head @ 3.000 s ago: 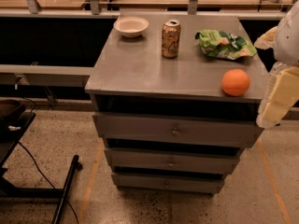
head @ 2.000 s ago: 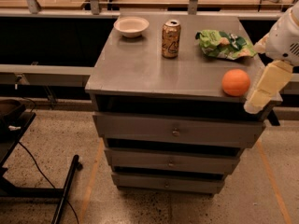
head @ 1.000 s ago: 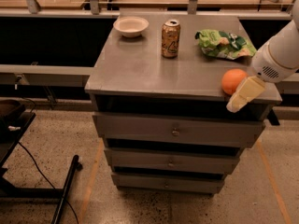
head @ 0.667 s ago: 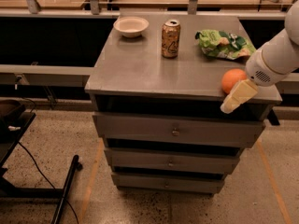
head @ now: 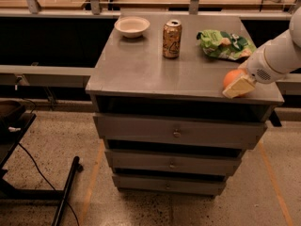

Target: Move orange near orange can

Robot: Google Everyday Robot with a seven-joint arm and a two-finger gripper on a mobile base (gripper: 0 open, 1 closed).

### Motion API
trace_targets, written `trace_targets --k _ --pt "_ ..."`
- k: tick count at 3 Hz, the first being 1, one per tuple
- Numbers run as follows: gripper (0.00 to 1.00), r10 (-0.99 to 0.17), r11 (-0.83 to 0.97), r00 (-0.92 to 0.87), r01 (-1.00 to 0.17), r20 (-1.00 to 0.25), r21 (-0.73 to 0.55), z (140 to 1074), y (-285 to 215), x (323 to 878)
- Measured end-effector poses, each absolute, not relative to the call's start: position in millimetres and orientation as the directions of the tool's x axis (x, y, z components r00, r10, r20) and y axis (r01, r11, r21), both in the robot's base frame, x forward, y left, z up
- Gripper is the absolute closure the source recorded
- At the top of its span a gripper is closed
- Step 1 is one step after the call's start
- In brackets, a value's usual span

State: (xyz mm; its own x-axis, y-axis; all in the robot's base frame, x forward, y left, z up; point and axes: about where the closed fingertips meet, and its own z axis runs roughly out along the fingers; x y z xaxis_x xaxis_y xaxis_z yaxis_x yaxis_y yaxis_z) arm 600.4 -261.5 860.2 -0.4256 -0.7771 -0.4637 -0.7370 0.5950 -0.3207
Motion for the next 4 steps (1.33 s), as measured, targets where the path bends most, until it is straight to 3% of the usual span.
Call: trace_targets --k 2,3,4 --pt "0.88 -0.771 0.569 -0.327 -0.738 -0.547 -0.361 895.0 -262.7 616.4" --pt "1.00 -0.775 0.564 -0.301 -0.726 -0.555 -0.394 913.5 -251.3 631.9" --pt "1.00 -0.776 0.563 -0.299 -0.727 -0.556 -0.394 914.0 -248.8 633.5"
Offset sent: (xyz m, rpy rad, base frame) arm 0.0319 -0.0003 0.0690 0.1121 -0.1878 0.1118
